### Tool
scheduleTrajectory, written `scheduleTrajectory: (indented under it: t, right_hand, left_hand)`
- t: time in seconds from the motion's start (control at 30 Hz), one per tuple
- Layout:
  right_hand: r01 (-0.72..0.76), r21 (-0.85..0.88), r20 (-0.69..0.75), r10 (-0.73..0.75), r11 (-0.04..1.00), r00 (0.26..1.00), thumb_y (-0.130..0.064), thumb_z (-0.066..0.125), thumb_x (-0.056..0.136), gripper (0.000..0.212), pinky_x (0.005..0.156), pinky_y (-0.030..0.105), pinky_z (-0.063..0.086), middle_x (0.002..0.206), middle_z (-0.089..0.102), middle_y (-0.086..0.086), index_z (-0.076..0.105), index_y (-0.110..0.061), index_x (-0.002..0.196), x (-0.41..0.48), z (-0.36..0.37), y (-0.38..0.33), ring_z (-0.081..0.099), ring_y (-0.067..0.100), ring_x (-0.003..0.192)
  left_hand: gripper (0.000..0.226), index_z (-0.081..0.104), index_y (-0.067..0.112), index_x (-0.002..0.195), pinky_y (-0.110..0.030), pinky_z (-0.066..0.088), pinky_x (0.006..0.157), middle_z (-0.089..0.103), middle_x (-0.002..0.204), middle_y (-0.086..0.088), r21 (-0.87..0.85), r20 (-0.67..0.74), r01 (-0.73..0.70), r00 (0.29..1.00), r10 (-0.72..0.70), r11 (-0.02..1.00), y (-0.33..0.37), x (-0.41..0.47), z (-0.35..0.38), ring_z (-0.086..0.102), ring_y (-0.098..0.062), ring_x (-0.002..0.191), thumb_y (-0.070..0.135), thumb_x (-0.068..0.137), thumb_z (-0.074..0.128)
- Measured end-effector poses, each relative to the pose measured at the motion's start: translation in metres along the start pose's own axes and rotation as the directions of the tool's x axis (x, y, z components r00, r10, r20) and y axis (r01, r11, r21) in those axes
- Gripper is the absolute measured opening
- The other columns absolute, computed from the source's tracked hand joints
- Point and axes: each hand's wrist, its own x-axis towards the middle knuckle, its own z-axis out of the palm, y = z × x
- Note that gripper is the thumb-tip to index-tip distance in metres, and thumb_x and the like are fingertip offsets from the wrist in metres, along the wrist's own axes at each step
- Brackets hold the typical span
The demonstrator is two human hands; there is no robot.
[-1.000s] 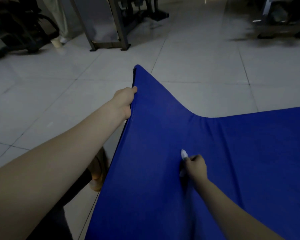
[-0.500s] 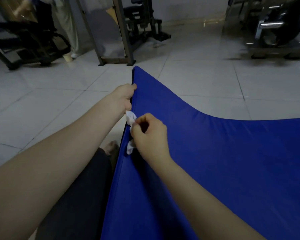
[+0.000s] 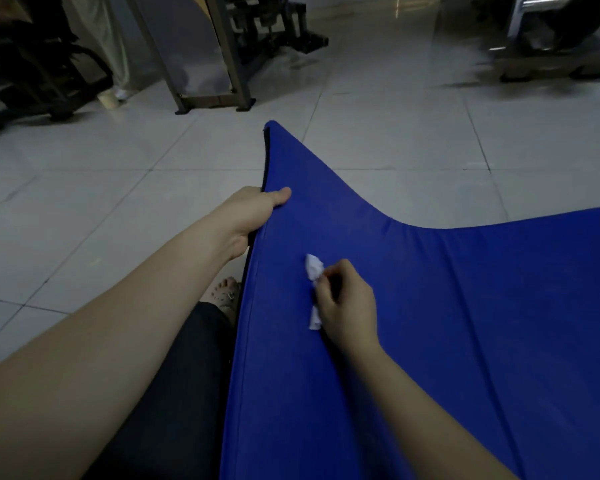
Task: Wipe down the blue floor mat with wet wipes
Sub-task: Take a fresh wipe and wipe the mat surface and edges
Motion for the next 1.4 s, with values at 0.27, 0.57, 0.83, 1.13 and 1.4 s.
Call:
scheduleTrajectory:
  t: [0.27, 0.57, 0.83, 1.13, 1.4]
  right_hand:
    - [-0.441, -0.06, -0.161, 0.427, 0.896, 0.89, -0.056, 0.044, 0.102, 0.058, 0.061, 0.037, 0.053, 0.054, 0.067, -0.005, 0.058, -0.002, 0.085, 0.014, -0.024, 0.068, 0.061, 0.015, 0.057]
    - [0.341, 0.052, -0.056, -0.338, 0.939, 0.94, -0.025, 0.053, 0.096, 0.018, 0.051, 0.031, 0.042, 0.063, 0.055, -0.006, 0.057, -0.014, 0.083, -0.003, 0.022, -0.093, 0.05, 0.013, 0.056]
    - [0.02, -0.237, -0.022, -0.026, 0.971, 0.999, -0.023, 0.054, 0.097, 0.022, 0.051, 0.035, 0.029, 0.065, 0.053, 0.001, 0.041, -0.013, 0.082, -0.001, 0.003, 0.022, 0.049, 0.022, 0.056]
    - [-0.204, -0.226, -0.071, 0.193, 0.953, 0.979, -0.029, 0.041, 0.106, 0.036, 0.053, 0.032, 0.036, 0.052, 0.056, -0.007, 0.048, -0.018, 0.072, -0.014, -0.018, 0.031, 0.051, 0.015, 0.054]
    - [0.595, -0.181, -0.048, -0.611, 0.783, 0.79, -0.03, 0.053, 0.103, 0.038, 0.044, 0.031, 0.041, 0.05, 0.05, -0.006, 0.055, -0.017, 0.067, -0.034, 0.027, -0.101, 0.044, 0.009, 0.045]
  left_hand:
    - [0.039, 0.07, 0.012, 0.115, -0.028, 0.06, 0.059, 0.076, 0.102, -0.003, -0.048, -0.112, -0.053, 0.993, 0.048, 0.997, 0.002, 0.007, 0.009, 0.075, -0.019, 0.083, 0.047, 0.1, 0.061]
    - [0.04, 0.062, 0.012, 0.09, -0.026, 0.05, 0.06, 0.066, 0.08, -0.001, 0.079, -0.217, -0.033, 0.975, 0.049, 0.996, 0.005, 0.008, 0.01, 0.063, -0.016, 0.065, 0.05, 0.101, 0.057]
    - [0.043, 0.065, 0.011, 0.121, -0.028, 0.06, 0.062, 0.074, 0.107, -0.004, -0.044, -0.134, -0.078, 0.988, 0.071, 0.996, -0.001, 0.005, -0.004, 0.073, -0.021, 0.089, 0.048, 0.1, 0.06]
    - [0.031, 0.066, 0.014, 0.11, -0.023, 0.059, 0.055, 0.072, 0.103, -0.002, -0.134, -0.122, -0.113, 0.988, 0.097, 0.985, 0.003, -0.006, -0.003, 0.071, -0.017, 0.084, 0.043, 0.102, 0.059]
    - [0.036, 0.066, 0.01, 0.113, -0.024, 0.056, 0.056, 0.072, 0.098, -0.003, -0.127, -0.133, -0.125, 0.985, 0.108, 0.984, 0.004, -0.008, 0.002, 0.069, -0.017, 0.079, 0.044, 0.102, 0.059]
